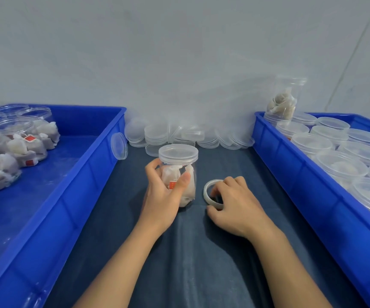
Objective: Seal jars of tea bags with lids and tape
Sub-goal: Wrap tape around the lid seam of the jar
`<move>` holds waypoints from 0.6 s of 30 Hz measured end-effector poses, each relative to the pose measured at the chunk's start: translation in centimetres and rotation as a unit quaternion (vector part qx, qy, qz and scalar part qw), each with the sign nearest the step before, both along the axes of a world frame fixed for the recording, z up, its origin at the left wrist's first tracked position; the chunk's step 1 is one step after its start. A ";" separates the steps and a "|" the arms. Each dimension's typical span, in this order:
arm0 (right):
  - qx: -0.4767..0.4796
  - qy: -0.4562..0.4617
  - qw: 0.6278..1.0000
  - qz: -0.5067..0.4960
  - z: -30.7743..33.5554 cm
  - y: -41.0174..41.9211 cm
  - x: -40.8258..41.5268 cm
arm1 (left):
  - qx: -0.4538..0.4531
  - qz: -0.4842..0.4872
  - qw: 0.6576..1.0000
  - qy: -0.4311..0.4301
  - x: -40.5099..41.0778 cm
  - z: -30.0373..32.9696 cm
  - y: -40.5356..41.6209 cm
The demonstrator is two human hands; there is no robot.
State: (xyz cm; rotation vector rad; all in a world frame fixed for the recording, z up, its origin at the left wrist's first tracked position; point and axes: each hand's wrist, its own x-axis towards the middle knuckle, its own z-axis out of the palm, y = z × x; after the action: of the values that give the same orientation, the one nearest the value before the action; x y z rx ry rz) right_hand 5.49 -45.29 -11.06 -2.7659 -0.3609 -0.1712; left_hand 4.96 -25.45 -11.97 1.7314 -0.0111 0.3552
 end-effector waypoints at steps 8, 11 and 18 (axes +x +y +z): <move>0.135 -0.057 0.989 -0.026 -0.1 0.5 0.1 | 0.139 0.020 0.990 -0.026 -0.4 -0.3 -0.5; 0.247 -0.115 0.962 -0.011 0.4 1.1 -0.2 | 0.143 0.071 0.984 -0.081 -1.1 0.2 -0.8; 0.302 -0.185 0.932 0.076 1.1 2.6 -1.7 | 0.216 0.132 0.916 -0.311 -2.1 1.4 -2.0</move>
State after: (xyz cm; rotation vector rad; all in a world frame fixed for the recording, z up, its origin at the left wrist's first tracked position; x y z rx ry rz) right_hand 3.77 -42.72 -9.96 -2.0784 -0.5136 -0.6522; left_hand 2.85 -27.48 -10.56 1.9857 -0.3448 1.1676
